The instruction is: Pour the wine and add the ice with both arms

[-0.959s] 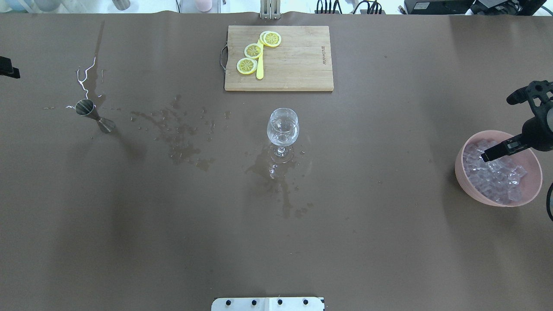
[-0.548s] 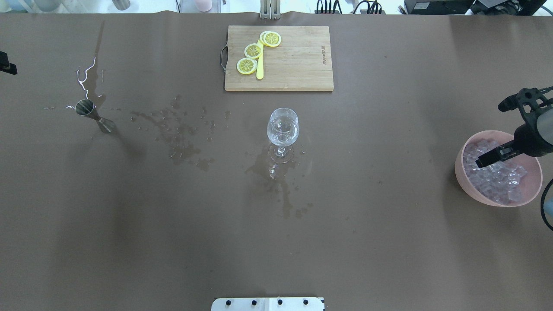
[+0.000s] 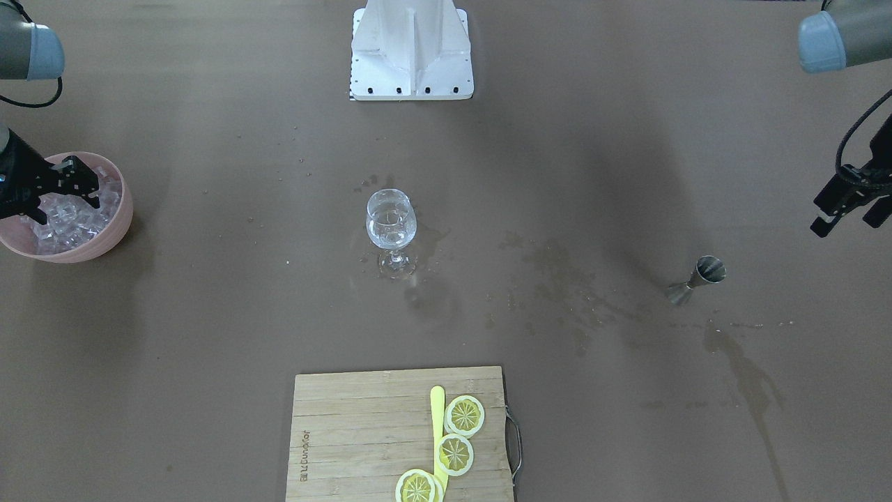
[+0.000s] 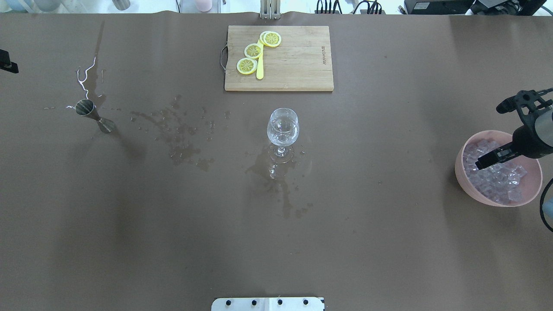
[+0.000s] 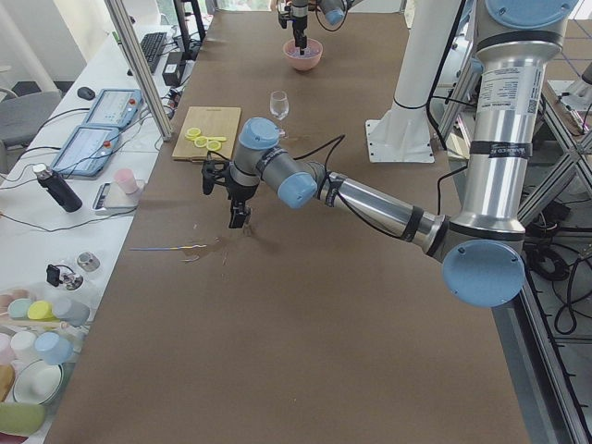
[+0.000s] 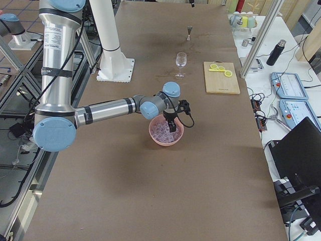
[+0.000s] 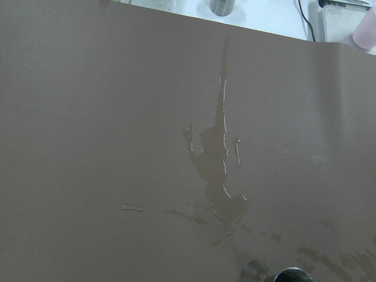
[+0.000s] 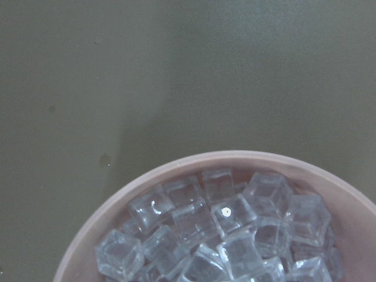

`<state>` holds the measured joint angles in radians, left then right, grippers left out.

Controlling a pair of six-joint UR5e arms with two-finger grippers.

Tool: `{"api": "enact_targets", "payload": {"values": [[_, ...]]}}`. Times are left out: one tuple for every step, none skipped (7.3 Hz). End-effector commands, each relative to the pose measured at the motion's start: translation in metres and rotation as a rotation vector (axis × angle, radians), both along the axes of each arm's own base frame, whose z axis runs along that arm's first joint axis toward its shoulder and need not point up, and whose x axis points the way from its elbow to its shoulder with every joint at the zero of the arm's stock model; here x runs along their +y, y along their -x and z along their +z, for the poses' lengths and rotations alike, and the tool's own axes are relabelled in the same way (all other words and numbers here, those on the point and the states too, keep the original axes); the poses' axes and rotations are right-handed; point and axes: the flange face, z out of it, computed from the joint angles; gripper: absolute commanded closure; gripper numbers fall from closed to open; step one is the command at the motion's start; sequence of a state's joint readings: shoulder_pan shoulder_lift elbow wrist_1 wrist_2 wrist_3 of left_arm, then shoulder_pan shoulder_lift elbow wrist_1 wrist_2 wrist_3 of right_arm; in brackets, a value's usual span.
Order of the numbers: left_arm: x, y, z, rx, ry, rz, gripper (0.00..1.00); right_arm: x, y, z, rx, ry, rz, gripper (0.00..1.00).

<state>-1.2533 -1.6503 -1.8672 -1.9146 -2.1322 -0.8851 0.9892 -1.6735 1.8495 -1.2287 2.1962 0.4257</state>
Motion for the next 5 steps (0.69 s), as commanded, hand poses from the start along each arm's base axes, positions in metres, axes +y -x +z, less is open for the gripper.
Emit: {"api": "enact_targets", "payload": {"values": [[-0.0068,-0.0014,-0.0101,-0.002,0.006,-0.001,0.02,0.0009,-0.0007,0.0029,0.004,0.002,-0.004,0.22],[-0.0075,-0.0025,-0.0097,-0.002,0.006,0.000,0.02,0.0015,-0.0015,0.0046,0.009,0.000,-0.005,0.22],[-0.0080,-0.0025,-0.0105,-0.003,0.004,-0.001,0.02,0.0025,-0.0033,0.0077,0.014,0.002,-0.003,0.24],[-0.0076,-0.0024,-0.0097,-0.003,0.006,-0.001,0.02,0.0026,-0.0027,0.0086,0.016,0.003,-0.004,0.24],[-0.0079,-0.0026,-0.0103,-0.002,0.006,0.000,0.02,0.0021,-0.0022,0.0094,0.016,0.005,-0.004,0.25]]}}
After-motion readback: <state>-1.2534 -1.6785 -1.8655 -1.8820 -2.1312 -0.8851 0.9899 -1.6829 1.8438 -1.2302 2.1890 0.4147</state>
